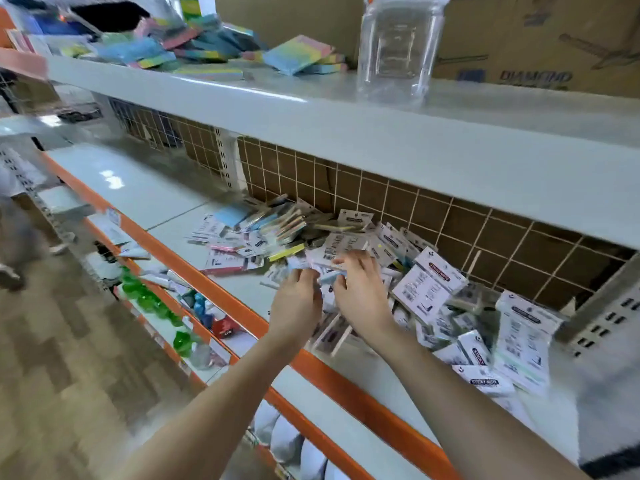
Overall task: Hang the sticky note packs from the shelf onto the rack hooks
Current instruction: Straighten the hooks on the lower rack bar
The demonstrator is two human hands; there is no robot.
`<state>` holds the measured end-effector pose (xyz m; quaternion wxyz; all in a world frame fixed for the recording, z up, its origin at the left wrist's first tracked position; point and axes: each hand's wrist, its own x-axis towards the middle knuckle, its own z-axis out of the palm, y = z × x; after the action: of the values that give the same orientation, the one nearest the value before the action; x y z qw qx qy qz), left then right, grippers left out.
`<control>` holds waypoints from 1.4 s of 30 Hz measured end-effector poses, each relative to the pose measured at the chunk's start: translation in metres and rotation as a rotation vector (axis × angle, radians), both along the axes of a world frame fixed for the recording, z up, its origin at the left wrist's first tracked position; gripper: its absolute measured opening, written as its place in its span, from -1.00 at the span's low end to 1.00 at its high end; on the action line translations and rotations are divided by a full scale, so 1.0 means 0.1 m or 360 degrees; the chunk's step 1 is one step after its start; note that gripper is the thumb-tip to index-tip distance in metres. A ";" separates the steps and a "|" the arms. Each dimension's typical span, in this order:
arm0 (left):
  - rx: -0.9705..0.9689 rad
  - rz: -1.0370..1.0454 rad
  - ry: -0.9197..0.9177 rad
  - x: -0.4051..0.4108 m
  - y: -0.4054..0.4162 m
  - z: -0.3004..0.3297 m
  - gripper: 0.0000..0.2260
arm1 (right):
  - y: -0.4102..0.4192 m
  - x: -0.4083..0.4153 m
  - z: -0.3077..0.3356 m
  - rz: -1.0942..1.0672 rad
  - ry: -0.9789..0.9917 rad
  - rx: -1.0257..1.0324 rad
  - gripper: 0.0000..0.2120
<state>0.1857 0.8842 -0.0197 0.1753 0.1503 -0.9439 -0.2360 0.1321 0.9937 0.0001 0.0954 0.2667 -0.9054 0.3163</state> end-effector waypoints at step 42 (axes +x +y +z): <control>0.2303 -0.0472 0.0079 -0.23 -0.62 0.22 -0.85 | 0.36 0.33 0.23 -0.0608 -0.1487 -0.2745 -0.92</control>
<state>0.1628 0.8220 0.0027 0.0198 0.0937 -0.5586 -0.8239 0.1647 1.0301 0.0227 -0.0600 -0.1949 -0.3405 0.9179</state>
